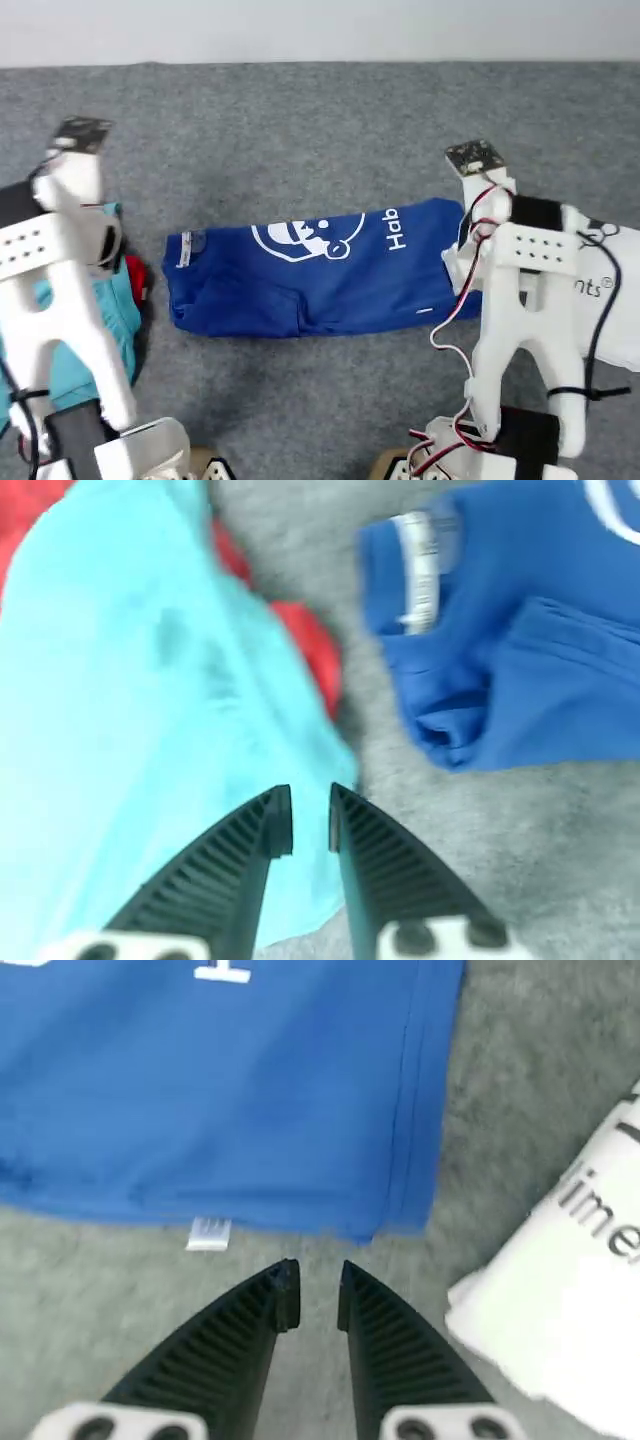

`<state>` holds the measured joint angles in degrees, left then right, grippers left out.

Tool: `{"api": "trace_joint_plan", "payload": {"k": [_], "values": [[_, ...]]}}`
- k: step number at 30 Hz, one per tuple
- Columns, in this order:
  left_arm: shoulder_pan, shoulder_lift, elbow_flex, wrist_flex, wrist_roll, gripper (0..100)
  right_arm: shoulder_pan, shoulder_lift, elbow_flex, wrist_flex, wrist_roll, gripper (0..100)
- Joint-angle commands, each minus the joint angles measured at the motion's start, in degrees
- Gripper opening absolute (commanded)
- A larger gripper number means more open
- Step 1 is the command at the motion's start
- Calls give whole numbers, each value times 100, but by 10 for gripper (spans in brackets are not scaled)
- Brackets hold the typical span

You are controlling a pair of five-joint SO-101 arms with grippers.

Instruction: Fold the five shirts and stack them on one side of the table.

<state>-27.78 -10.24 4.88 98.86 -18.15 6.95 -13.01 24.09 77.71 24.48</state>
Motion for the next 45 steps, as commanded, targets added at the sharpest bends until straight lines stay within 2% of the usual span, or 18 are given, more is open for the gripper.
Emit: {"api": "trace_joint_plan", "payload": {"k": [1,6,10,15,20,28,31,34,37,45], "values": [[-484,-229,-189,149,35,65,242,303,290,-752,-53,85],[-905,-229,-180,149,35,65,549,1341,290,-1226,-44,85],[-976,-220,-180,149,35,64,620,1859,281,-1033,255,85],[-985,-167,-163,149,26,9,690,1552,-44,-277,387,85],[-976,-167,224,149,18,7,655,901,-923,268,360,89],[-976,-211,505,79,18,7,409,1033,-1582,-198,360,93],[-976,-220,505,62,18,7,136,1420,-1582,-277,334,154],[-985,-220,505,79,26,7,-22,1833,-1785,-330,-237,234],[-985,-220,505,97,26,7,-101,2264,-2312,-321,-747,268],[-985,-220,505,97,26,7,-312,3767,-3631,4,-897,268]]}}
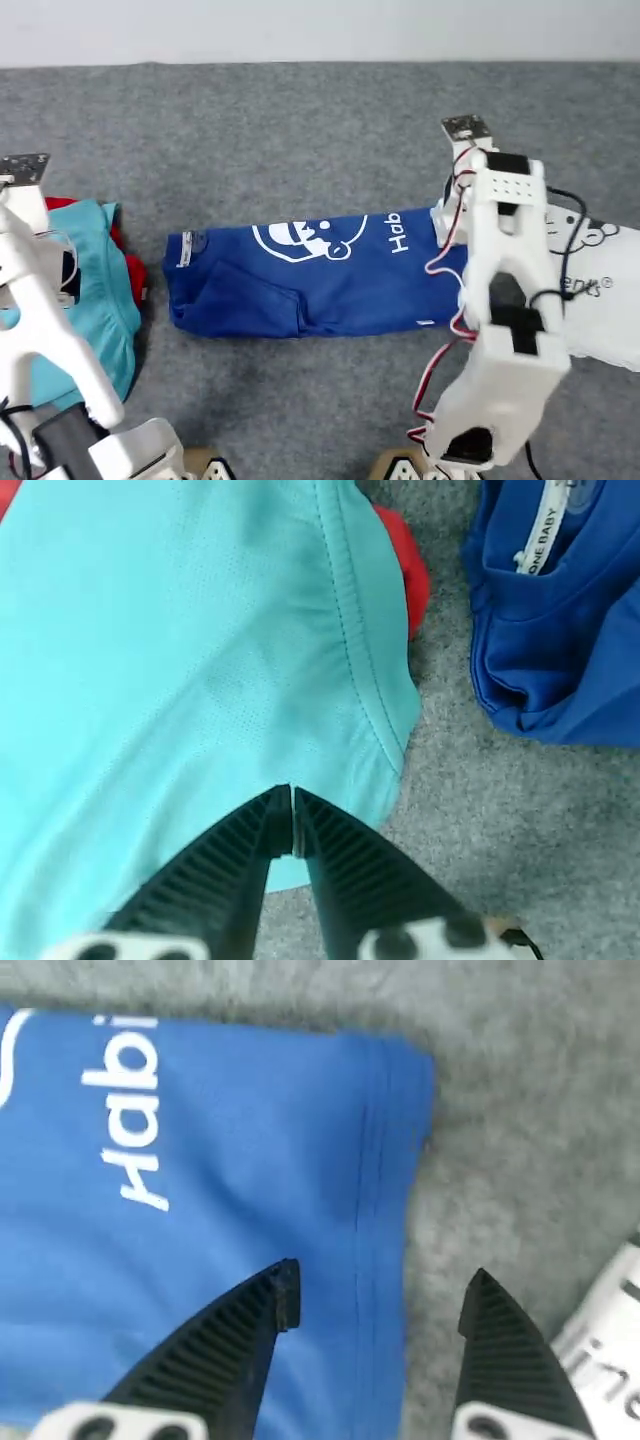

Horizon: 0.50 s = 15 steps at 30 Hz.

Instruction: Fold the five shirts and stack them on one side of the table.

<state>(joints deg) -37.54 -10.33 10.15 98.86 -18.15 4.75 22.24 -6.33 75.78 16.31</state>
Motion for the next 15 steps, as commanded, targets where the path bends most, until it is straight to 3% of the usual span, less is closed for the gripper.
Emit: {"api": "trace_joint_plan", "payload": {"k": [1,11,15], "values": [[-9,-211,-22,97,26,7,-145,400,-712,312,-176,268],[-9,-211,-22,79,26,7,-382,1499,-1204,716,-782,258],[-9,-211,-22,79,26,7,-330,1684,-1204,716,-774,134]]}}
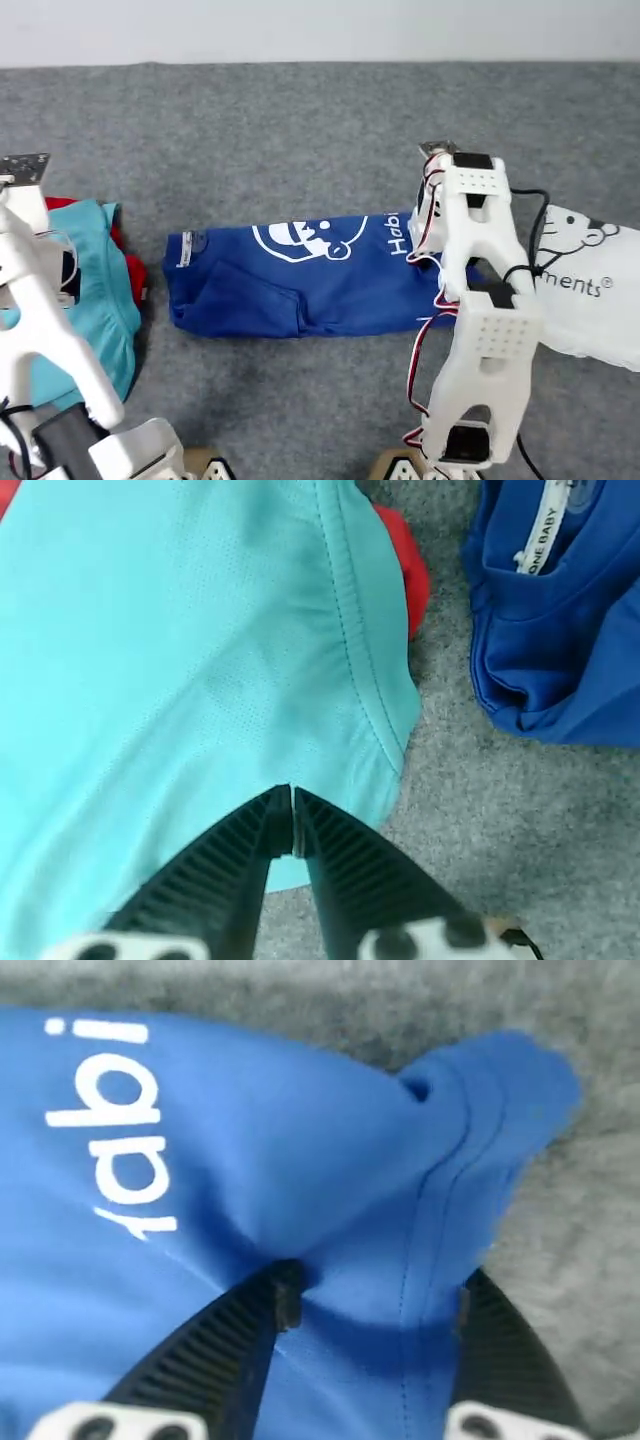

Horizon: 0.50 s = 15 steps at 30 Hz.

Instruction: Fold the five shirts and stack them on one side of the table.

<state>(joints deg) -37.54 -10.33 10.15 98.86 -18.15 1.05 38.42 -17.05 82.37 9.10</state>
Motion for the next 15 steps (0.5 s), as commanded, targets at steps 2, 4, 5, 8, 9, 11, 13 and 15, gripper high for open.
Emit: {"api": "trace_joint_plan", "payload": {"k": [2,4,5,8,9,11,13,15], "values": [[-9,-211,-22,79,26,7,40,66,-141,66,-44,40],[-9,-211,-22,79,26,7,40,-57,-149,101,35,10],[-9,-211,-22,79,26,7,40,-154,-149,198,105,20],[-9,-211,-22,79,26,7,40,-576,-149,374,264,12],[-9,-211,-22,79,26,7,57,-752,-149,488,343,11],[-9,-211,-22,79,26,7,189,-1112,-149,629,571,10],[0,-220,-22,88,26,7,418,-1446,-149,681,853,10],[0,-220,-22,97,26,7,752,-1701,-149,673,1213,10]]}}
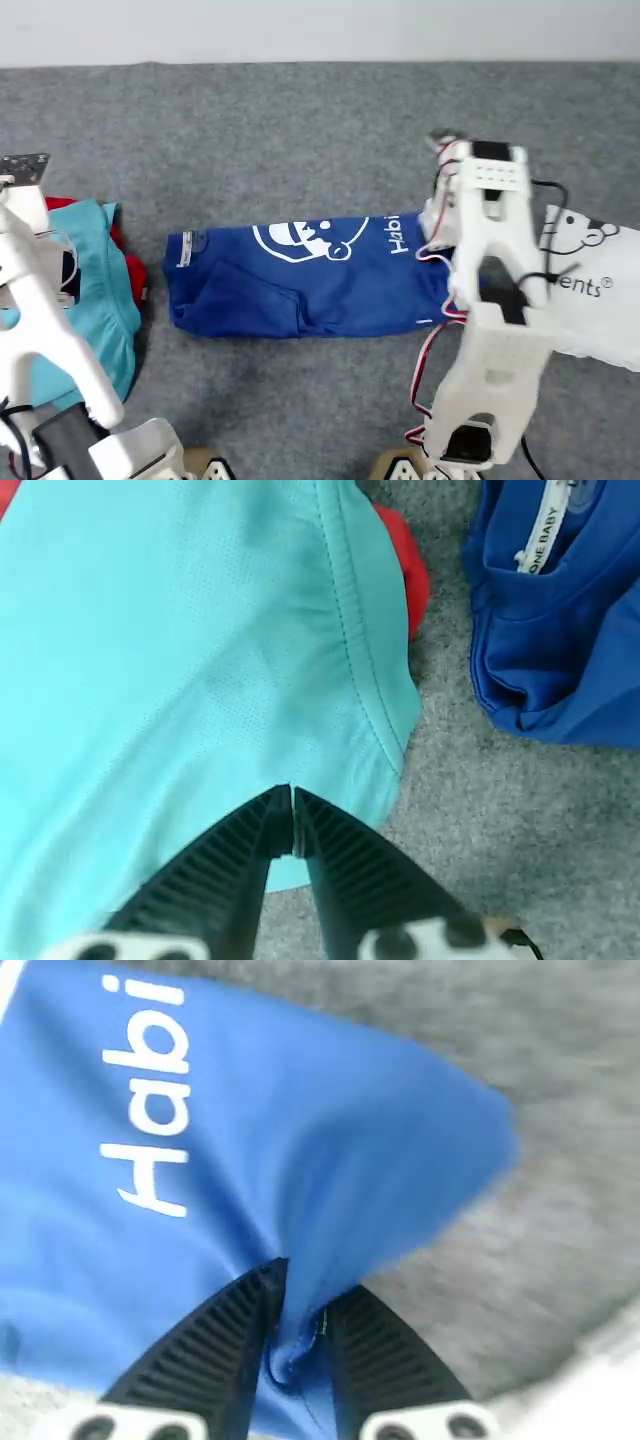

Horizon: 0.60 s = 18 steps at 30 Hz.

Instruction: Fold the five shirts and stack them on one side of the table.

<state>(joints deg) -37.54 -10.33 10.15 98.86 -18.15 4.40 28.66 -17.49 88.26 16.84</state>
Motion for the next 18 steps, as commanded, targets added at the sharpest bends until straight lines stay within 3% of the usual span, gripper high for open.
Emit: {"api": "trace_joint_plan", "payload": {"k": [1,9,13,18], "values": [[0,-220,-31,97,26,7,602,-787,-105,66,651,10],[18,-220,-31,105,26,7,1437,-901,-105,101,1758,10],[18,-220,-40,88,26,7,989,-1279,-211,690,1934,10],[18,-220,-180,79,9,6,-75,-1938,-360,1411,1934,10]]}}
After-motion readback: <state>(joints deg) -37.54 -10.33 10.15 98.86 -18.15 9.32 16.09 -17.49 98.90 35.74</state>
